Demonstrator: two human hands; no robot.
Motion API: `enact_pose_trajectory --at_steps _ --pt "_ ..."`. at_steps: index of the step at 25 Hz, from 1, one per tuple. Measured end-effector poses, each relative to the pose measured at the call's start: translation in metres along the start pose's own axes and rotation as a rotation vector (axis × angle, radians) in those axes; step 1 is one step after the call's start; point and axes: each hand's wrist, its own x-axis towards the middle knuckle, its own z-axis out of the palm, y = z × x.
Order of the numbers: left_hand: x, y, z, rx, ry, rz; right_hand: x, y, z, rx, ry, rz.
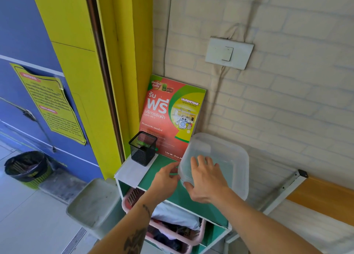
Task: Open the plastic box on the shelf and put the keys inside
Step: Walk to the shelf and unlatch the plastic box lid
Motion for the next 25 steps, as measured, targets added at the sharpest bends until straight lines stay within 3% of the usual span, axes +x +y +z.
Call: enact_pose_trajectory --at_steps 10,25 --pt "0.005 0.006 -0.004 -0.024 -0.05 -0.042 0.008 -0.002 -0.012 -0.198 -0.043 -0.123" --pt "-0.006 0.016 -0.007 -0.041 -0.028 -0.066 0.008 -0.004 -0.023 -0.3 -0.02 -0.253"
